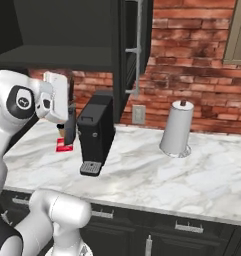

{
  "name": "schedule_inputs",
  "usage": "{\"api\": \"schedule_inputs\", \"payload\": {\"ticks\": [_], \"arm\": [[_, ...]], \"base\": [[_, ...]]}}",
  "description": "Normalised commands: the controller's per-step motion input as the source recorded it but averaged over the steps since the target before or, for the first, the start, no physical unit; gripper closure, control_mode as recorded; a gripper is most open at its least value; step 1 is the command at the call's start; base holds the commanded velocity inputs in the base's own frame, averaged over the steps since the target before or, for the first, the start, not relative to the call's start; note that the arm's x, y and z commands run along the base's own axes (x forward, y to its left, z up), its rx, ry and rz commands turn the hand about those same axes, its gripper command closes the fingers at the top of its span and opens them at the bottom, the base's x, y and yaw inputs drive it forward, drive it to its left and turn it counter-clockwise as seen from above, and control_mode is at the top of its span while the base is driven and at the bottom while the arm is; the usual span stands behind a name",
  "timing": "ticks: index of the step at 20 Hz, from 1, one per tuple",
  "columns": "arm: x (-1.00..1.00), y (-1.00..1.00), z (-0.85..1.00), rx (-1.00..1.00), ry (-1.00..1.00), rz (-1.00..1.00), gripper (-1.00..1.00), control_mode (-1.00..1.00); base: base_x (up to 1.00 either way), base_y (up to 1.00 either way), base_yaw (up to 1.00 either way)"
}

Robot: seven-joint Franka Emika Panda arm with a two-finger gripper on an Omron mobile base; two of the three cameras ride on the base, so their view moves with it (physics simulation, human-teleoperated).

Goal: Pick the pan from the cabinet and place it on the stove. Then turn on the stove burner for the pan.

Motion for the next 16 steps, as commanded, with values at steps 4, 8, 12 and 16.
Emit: {"api": "schedule_inputs", "payload": {"ticks": [4,8,12,16], "arm": [[0.0,0.0,0.0,0.0,0.0,0.0,1.0,1.0],[0.0,0.0,0.0,0.0,0.0,0.0,1.0,1.0],[0.0,0.0,0.0,0.0,0.0,0.0,1.0,1.0],[0.0,0.0,0.0,0.0,0.0,0.0,1.0,1.0]], "base": [[-0.78,-0.15,-0.06],[-0.75,-0.07,-0.04],[-0.76,-0.25,-0.07],[-0.8,-0.35,-0.1]]}}
